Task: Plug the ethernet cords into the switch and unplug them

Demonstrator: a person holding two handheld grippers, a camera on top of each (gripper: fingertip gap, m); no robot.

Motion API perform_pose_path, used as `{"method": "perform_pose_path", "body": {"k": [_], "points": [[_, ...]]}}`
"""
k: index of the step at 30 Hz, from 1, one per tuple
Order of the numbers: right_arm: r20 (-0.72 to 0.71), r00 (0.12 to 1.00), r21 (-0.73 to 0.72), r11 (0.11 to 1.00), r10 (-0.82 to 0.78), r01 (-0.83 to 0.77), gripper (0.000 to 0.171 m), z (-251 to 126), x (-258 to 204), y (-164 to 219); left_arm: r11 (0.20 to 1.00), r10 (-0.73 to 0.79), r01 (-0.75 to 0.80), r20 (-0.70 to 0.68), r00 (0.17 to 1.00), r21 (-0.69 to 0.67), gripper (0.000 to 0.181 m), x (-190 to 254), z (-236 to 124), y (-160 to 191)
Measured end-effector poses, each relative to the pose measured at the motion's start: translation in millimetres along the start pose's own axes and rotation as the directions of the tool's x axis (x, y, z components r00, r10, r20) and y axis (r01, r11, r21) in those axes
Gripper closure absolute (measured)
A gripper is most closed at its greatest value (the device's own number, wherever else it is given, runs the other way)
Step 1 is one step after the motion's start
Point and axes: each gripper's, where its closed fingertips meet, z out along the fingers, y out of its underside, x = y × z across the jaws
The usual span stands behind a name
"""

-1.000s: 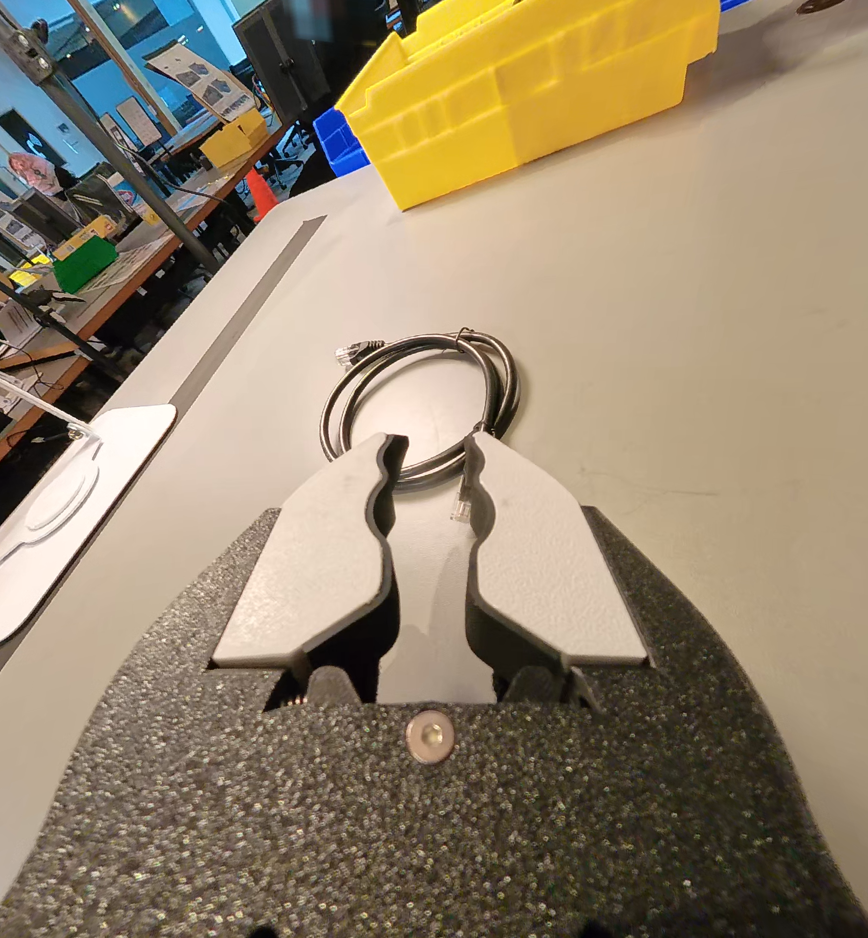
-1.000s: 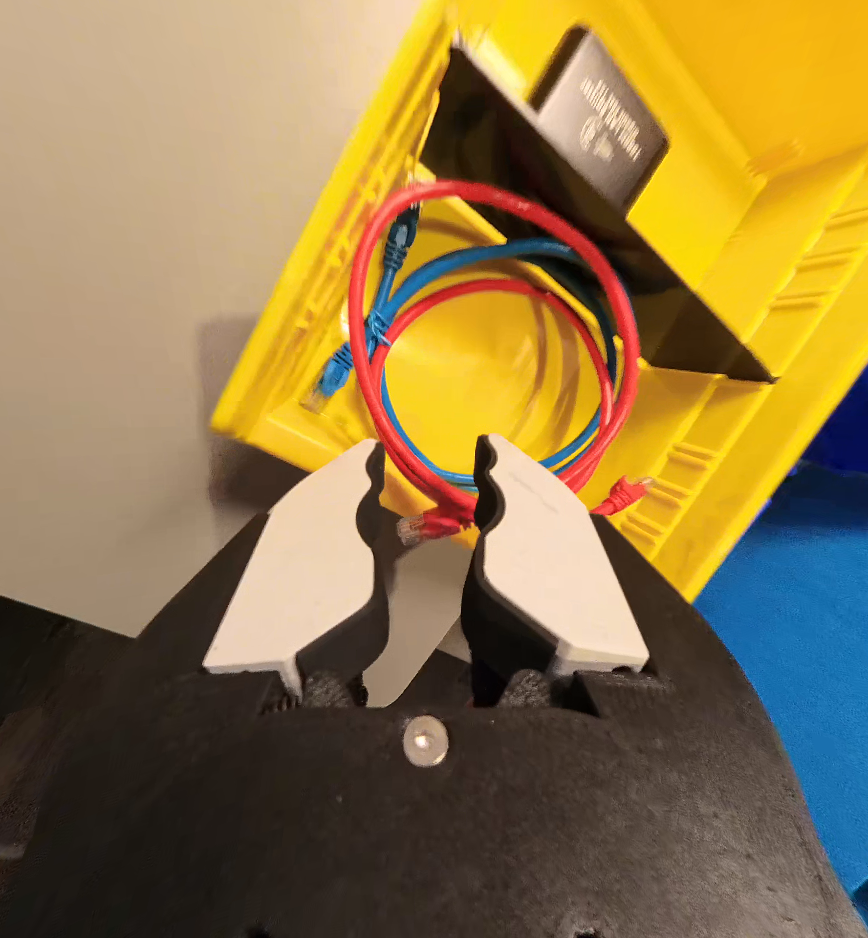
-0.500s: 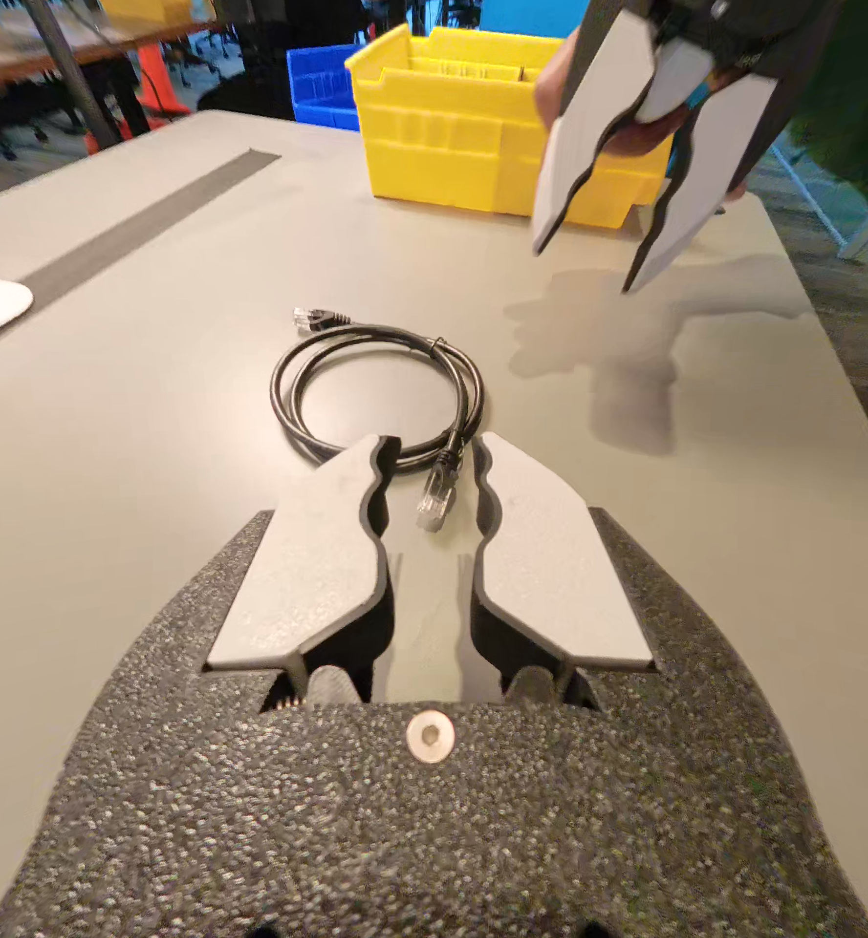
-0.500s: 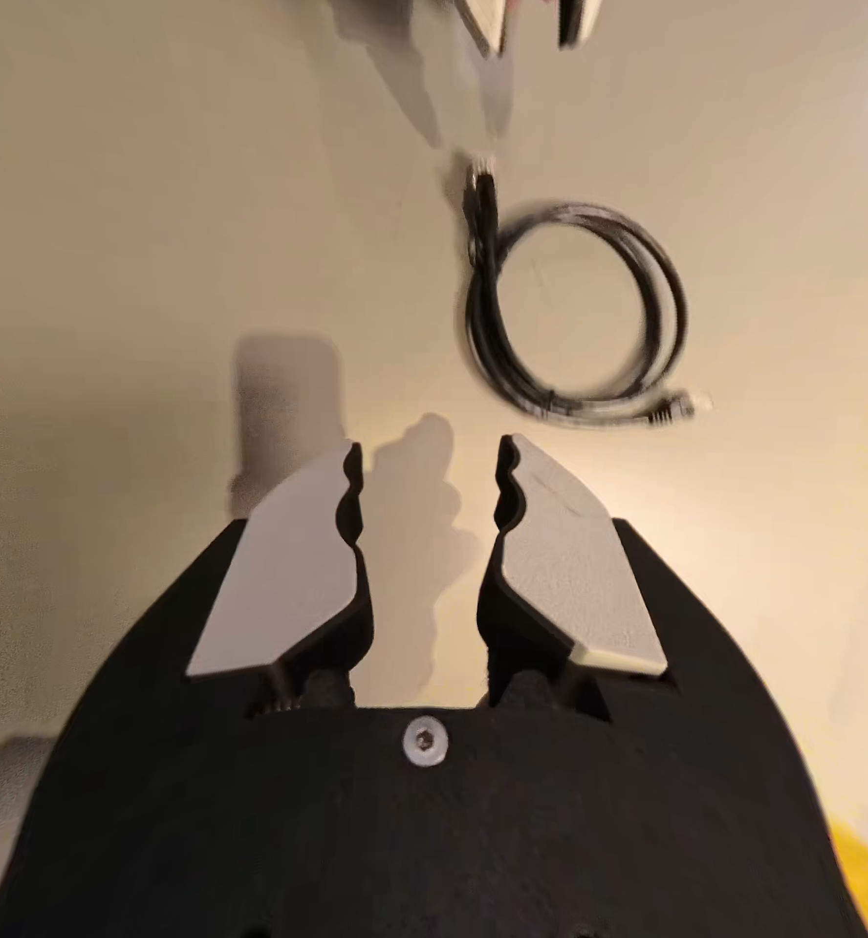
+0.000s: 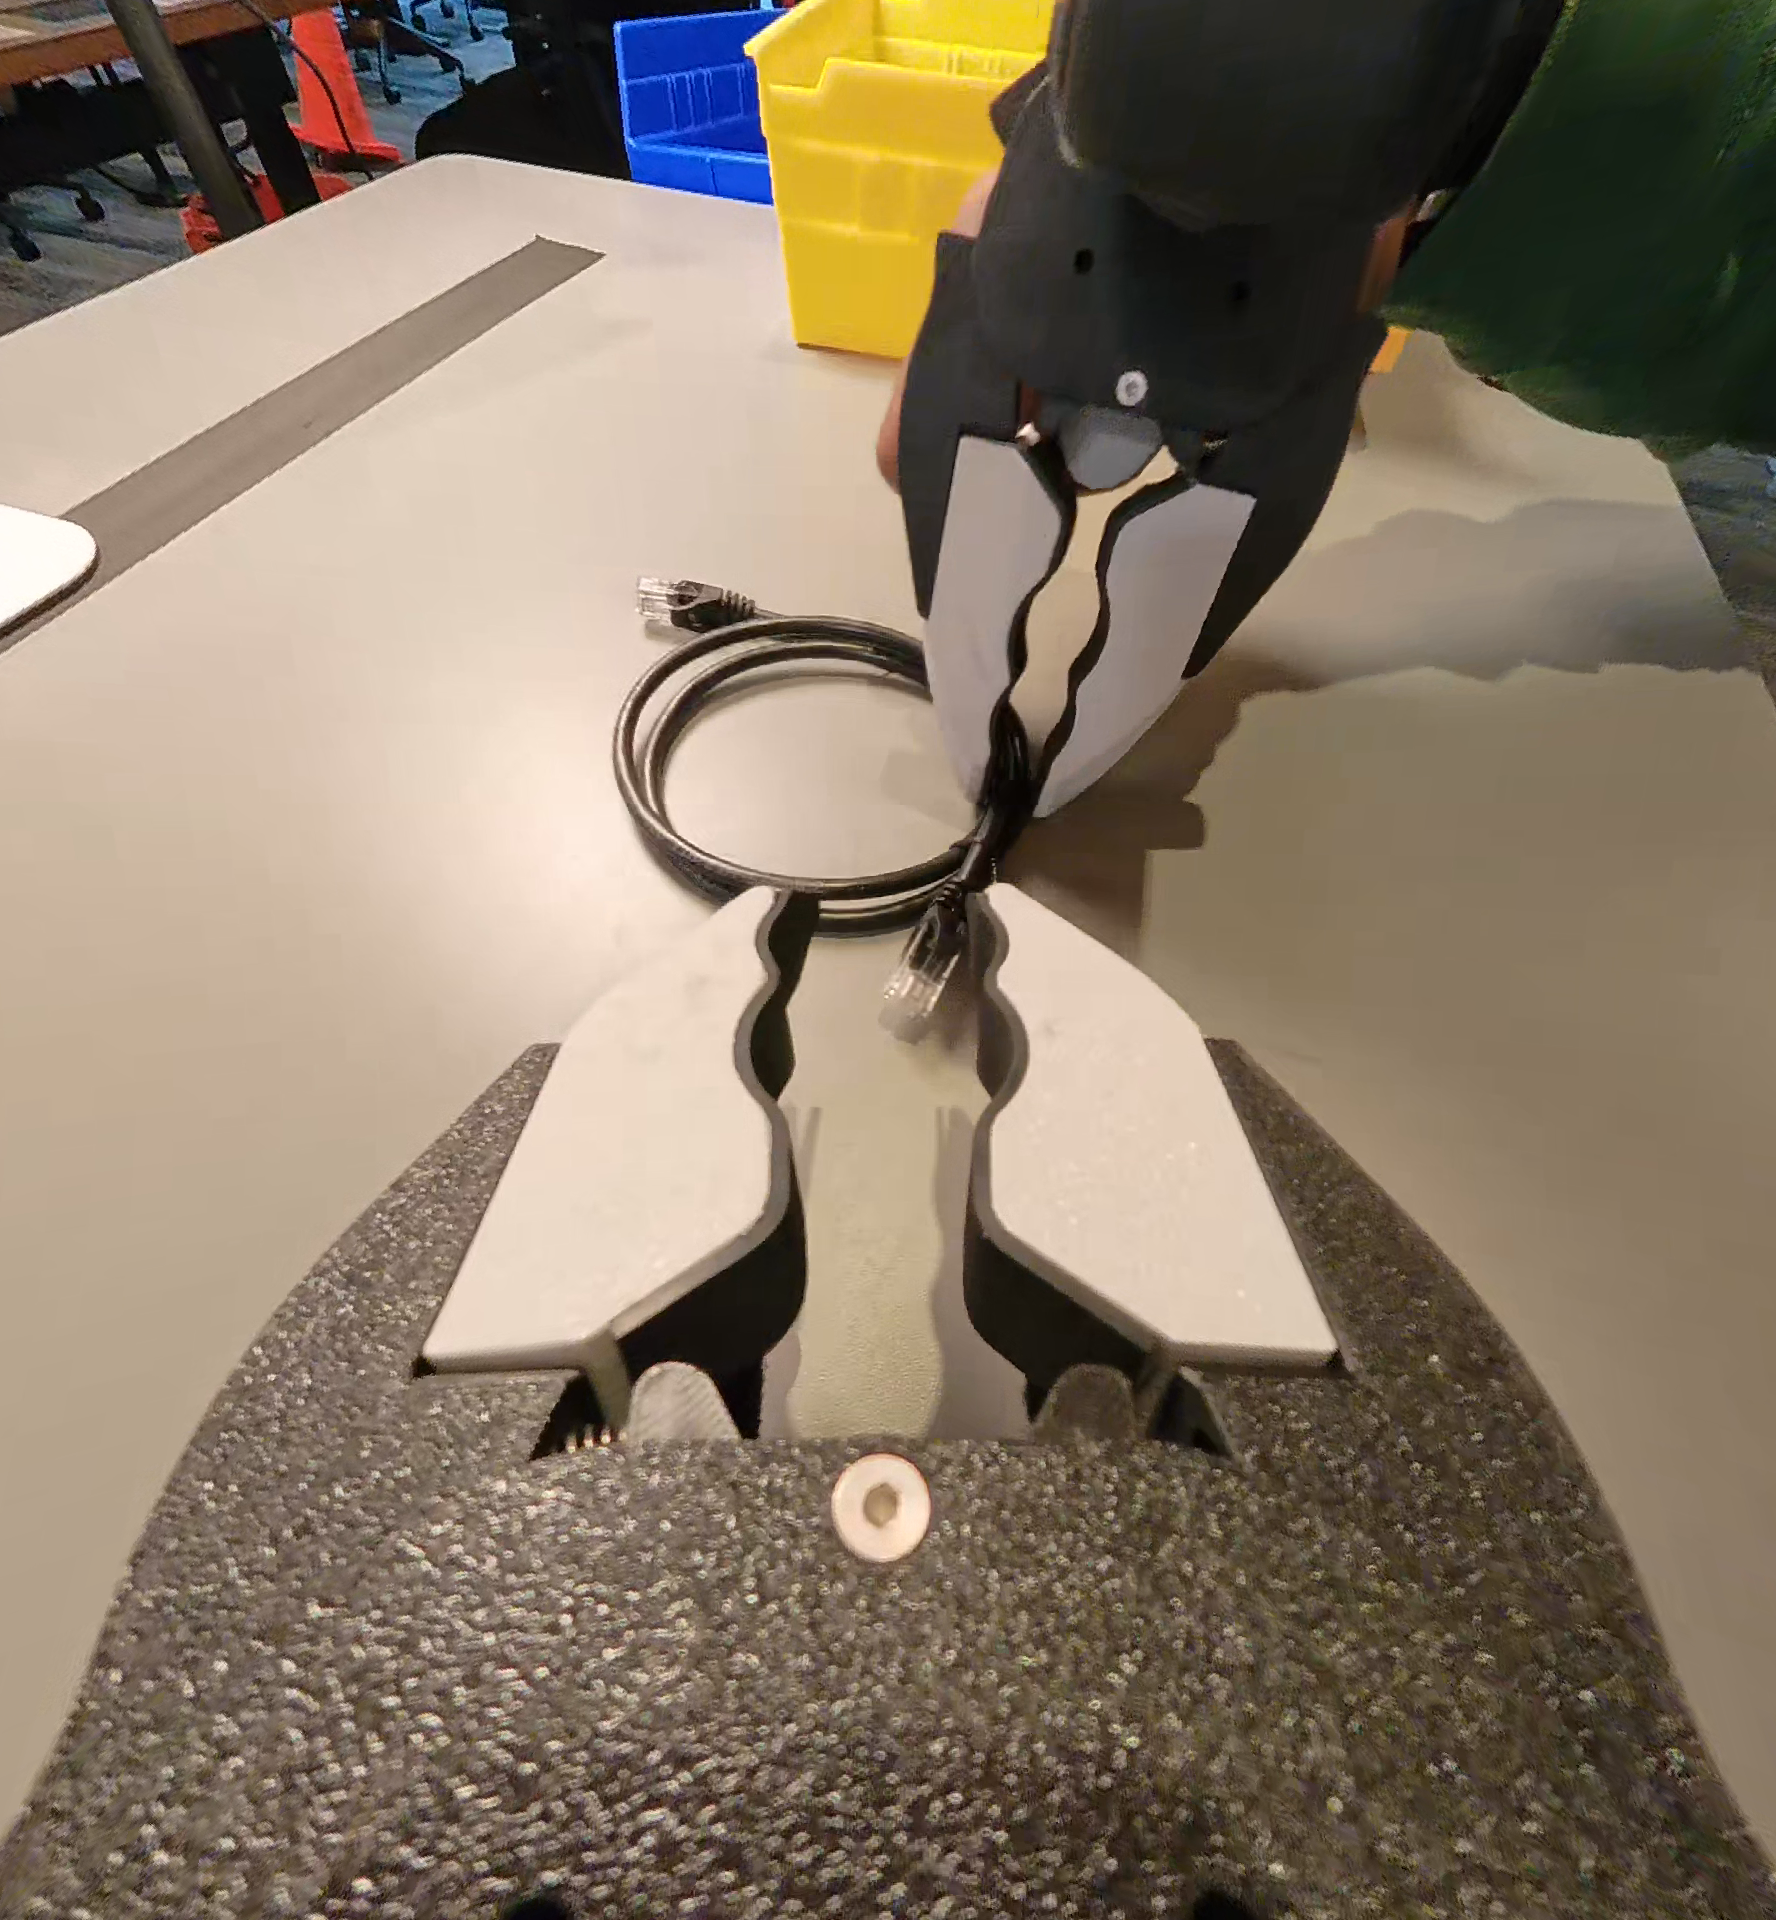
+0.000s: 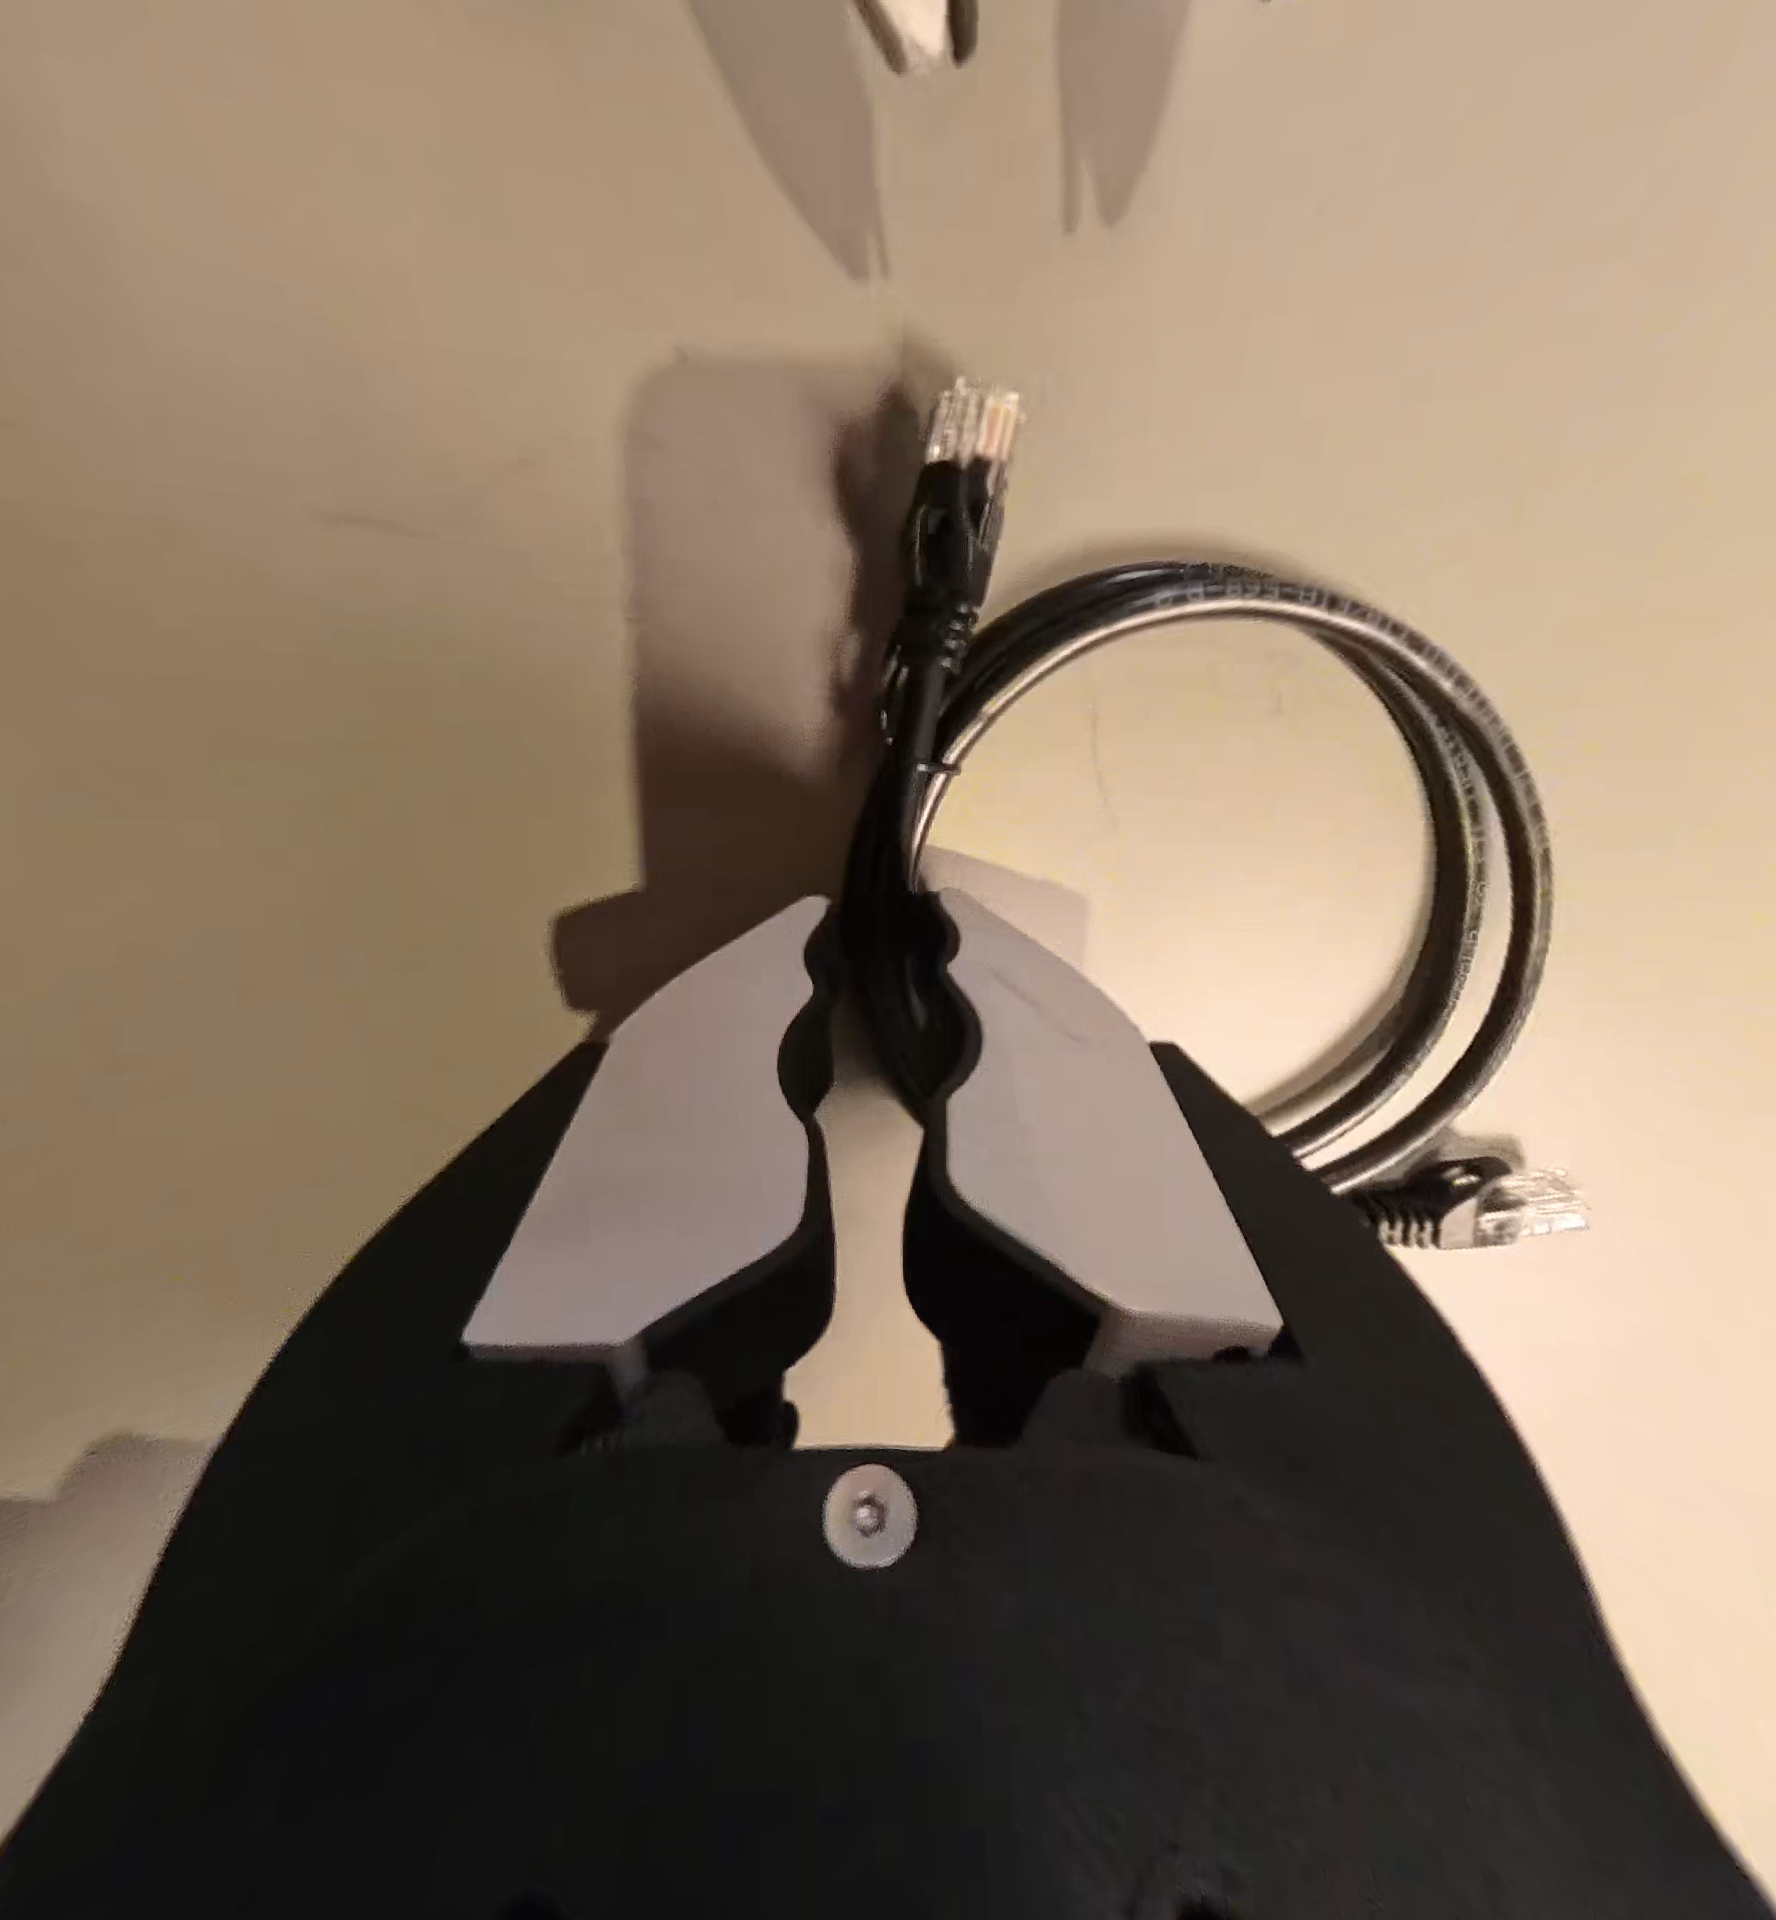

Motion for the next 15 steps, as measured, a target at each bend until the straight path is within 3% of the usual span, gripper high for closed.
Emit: {"method": "perform_pose_path", "body": {"k": [3,7,12,15], "points": [[-0.048,0.999,0.016,1.000,0.016,-0.015,0.159,-5.4,-5.2,5.5,1.000,0.005,-0.005,0.011,1.000,0.002,0.150,-1.6,-0.2,-0.1],[-0.120,0.983,0.196,0.974,0.138,-0.113,0.160,-44.7,-11.1,7.6,1.000,-0.002,0.002,0.026,1.000,0.015,0.150,-5.5,-1.7,-1.4],[-0.338,0.885,0.400,0.900,0.321,-0.174,0.160,-145.6,-9.0,32.3,1.000,-0.005,0.004,0.034,0.999,0.022,0.150,-6.7,-2.4,-2.1],[-0.455,0.772,0.425,0.870,0.443,-0.249,0.160,-210.3,-14.4,71.9,1.000,-0.004,0.004,0.039,0.999,0.017,0.150,-7.4,-1.9,-1.5]]}}
